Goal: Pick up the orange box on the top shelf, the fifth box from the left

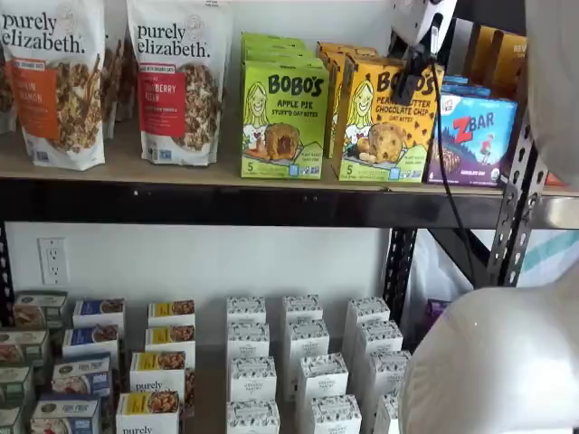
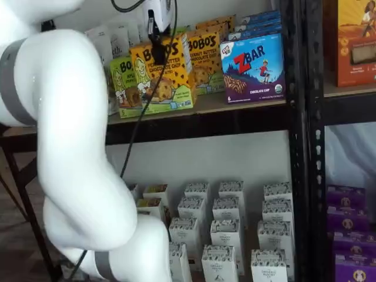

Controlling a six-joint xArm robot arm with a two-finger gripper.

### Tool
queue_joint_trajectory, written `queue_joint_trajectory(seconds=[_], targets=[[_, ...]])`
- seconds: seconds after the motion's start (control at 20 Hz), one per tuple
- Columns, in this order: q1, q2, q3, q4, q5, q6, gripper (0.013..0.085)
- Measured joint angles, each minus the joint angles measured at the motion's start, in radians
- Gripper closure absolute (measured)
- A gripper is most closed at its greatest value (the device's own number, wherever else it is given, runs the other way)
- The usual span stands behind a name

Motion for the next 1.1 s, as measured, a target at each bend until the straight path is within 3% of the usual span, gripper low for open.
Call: queue_joint_trajectory(seconds=[0.5,1.1], targets=[[0.016,-0.122,0.075,0.007,0.052,0.027,0.0650],[0.035,-0.247,0.194,0.001,0.035,0.046,0.0650]])
